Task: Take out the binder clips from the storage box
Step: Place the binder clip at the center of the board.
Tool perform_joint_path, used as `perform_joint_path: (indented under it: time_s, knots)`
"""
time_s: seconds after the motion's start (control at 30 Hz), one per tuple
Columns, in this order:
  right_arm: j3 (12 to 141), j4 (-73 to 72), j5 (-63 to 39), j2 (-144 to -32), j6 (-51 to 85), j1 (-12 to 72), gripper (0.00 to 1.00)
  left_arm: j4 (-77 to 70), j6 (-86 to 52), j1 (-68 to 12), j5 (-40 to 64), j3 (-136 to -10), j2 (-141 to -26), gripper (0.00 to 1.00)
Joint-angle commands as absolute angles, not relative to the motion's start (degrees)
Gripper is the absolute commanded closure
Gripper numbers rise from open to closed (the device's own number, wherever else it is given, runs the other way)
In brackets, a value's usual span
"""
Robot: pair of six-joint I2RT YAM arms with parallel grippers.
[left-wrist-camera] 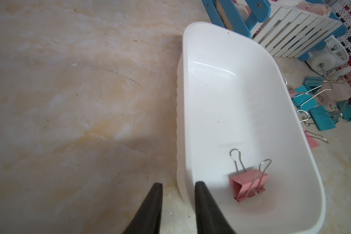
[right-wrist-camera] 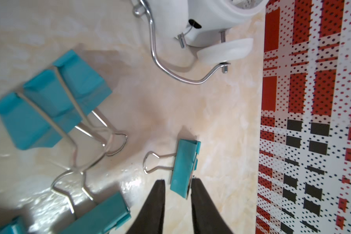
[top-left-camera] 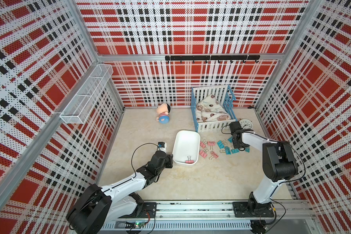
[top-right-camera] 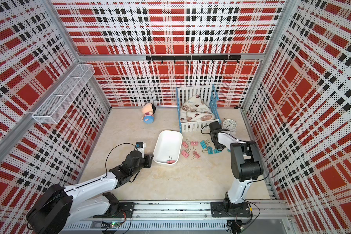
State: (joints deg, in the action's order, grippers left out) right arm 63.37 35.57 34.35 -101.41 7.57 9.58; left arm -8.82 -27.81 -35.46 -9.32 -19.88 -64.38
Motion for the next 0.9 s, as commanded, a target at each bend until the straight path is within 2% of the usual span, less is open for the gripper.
perform_joint_path:
  time_s: [0.0,0.17,0.23,0.43,0.57,0.87]
  knots:
    - [66.3,38.5,35.9,-97.6,8.5,11.4,0.7,-8.0,-27.2,-35.6,-9.9,-20.6,-64.0,0.65]
    - [71.1,40.9,32.8,-92.9,6.9,15.7,0.67,-7.8,-27.2,-35.6,-10.3,-20.9,-63.9,0.64]
    - [73.3,41.0,27.2,-91.7,5.3,17.9,0.64,-7.7,-27.1,-35.6,-10.4,-21.2,-63.9,0.63]
    - [74.7,35.0,5.5,-89.5,3.4,22.6,0.64,-7.8,-26.9,-35.7,-10.2,-21.8,-63.8,0.63]
    - [75.2,32.8,-3.1,-92.6,0.6,26.2,0.64,-8.8,-26.5,-35.6,-10.0,-22.4,-64.1,0.62]
    - [78.1,30.8,-14.9,-103.5,-3.5,34.8,0.62,-10.6,-25.8,-35.8,-8.9,-24.9,-69.6,0.63]
